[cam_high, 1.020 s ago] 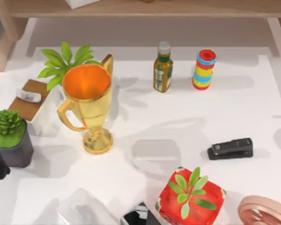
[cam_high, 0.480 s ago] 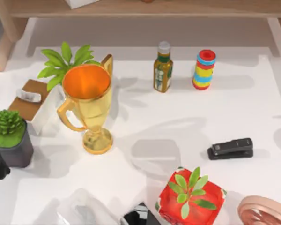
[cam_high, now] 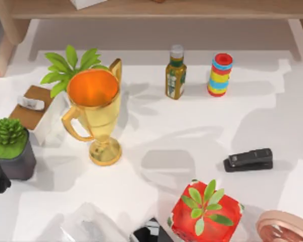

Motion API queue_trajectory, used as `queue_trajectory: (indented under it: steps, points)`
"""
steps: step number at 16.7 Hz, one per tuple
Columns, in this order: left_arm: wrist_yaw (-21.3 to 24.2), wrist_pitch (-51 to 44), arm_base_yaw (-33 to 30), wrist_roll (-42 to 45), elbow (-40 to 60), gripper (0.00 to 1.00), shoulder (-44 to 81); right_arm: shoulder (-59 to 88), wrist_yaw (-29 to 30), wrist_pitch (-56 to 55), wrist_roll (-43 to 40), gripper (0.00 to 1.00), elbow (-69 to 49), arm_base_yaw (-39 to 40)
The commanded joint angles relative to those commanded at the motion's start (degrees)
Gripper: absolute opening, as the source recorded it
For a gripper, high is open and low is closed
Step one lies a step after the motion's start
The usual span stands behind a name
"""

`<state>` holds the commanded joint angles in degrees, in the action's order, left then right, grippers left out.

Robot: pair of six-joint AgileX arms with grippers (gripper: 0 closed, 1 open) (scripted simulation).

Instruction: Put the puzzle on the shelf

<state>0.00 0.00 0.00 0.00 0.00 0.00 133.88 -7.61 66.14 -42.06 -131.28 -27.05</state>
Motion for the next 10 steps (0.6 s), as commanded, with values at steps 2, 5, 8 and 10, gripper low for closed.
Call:
queue_trajectory:
  steps: [2,5,8,10]
  points:
    - [0.0,0.0,0.0,0.0,0.0,1.0,0.0,3.5,0.6,6.6,3.3,1.0,-4.5,2.0]
    - [0.0,0.0,0.0,0.0,0.0,1.0,0.0,7.1,1.2,12.1,6.3,1.0,-8.1,3.3]
    - [0.0,0.0,0.0,0.0,0.0,1.0,0.0,7.7,1.3,12.7,6.6,1.0,-8.4,3.4]
    - [0.0,0.0,0.0,0.0,0.0,1.0,0.0,7.7,1.3,12.7,6.6,1.0,-8.4,3.4]
